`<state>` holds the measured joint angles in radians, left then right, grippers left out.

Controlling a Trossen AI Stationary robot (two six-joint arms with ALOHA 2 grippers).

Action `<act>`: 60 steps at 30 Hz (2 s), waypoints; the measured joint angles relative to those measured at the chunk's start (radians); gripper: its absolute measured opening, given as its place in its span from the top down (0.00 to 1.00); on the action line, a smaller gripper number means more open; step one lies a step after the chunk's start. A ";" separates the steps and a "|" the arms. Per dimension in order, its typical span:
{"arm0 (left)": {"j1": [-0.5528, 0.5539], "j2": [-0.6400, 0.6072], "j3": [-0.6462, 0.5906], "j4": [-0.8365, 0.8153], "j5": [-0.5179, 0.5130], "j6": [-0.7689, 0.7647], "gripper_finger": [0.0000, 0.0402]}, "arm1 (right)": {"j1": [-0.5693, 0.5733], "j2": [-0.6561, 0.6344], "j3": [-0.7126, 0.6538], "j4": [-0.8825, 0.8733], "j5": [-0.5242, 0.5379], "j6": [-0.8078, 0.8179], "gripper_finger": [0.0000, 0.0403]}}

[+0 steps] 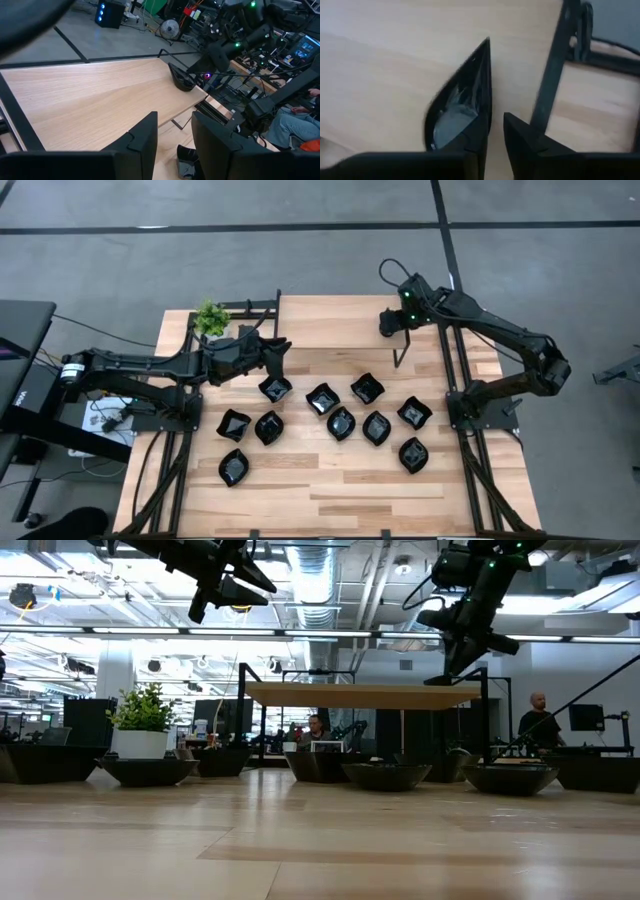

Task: Pick & Place Mini shaped plates
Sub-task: Stack the black plate on top of the black plate on the shelf, then put the black plate on the shelf

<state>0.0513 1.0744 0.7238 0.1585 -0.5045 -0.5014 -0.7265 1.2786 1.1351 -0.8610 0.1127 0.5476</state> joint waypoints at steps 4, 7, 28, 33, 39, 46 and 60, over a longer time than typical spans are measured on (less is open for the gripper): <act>0.000 0.000 0.000 0.000 0.000 0.000 0.70 | 0.005 0.003 0.000 -0.010 0.000 0.000 0.88; 0.000 0.000 0.000 0.000 0.000 0.000 0.70 | 0.017 0.003 0.000 0.010 0.001 -0.007 0.89; 0.000 0.000 0.000 0.008 0.000 0.000 0.70 | 0.040 -0.027 0.009 0.002 0.016 -0.059 0.90; -0.008 0.000 0.000 0.007 0.003 0.000 0.70 | 0.064 -0.147 0.029 -0.004 0.012 -0.087 0.90; -0.028 0.000 0.000 0.007 0.019 -0.001 0.70 | 0.197 -0.350 -0.005 -0.146 -0.012 -0.034 0.90; -0.051 0.000 0.000 0.007 0.019 0.000 0.70 | 0.485 -0.566 -0.120 -0.171 -0.003 0.200 0.90; -0.092 0.000 0.000 0.000 0.019 0.022 0.70 | 0.909 -0.720 -0.356 0.018 0.228 0.318 0.90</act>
<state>-0.0404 1.0744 0.7238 0.1583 -0.4854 -0.4796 0.1830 0.5588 0.7787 -0.8427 0.3410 0.8653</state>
